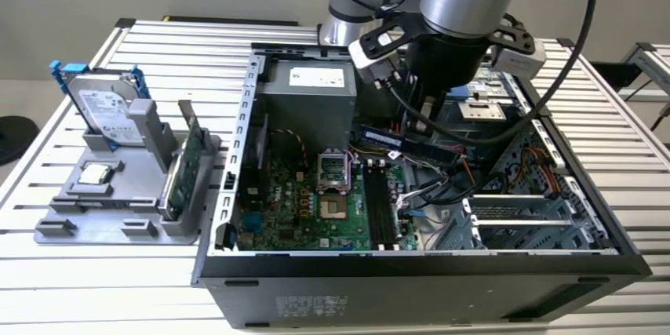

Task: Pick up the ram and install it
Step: 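Insert the ram into the slot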

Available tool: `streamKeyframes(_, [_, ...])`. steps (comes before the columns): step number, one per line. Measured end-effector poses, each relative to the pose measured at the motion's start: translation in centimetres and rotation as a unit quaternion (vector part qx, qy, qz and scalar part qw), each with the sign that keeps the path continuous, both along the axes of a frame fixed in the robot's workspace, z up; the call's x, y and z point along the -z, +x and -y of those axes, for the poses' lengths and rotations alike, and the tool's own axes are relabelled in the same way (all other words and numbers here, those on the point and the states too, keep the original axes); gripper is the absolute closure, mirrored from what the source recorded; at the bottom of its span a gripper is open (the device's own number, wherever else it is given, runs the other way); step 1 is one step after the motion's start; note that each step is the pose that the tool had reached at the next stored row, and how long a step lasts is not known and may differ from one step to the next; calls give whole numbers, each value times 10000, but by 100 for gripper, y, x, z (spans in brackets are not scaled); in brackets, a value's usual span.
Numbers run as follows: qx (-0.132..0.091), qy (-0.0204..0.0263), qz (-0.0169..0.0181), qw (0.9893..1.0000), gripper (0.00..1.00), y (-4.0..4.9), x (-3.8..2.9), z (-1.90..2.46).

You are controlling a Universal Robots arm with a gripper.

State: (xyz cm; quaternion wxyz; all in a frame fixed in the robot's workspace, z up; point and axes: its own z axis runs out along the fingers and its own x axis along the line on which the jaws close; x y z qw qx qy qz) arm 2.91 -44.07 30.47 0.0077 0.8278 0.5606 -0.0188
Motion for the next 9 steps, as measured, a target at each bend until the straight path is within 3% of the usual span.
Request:
streamKeyframes(4, [262, 0, 0, 9997, 100, 0, 5, 0])
streamKeyframes(9, [602, 0, 0, 9982, 100, 0, 11, 0])
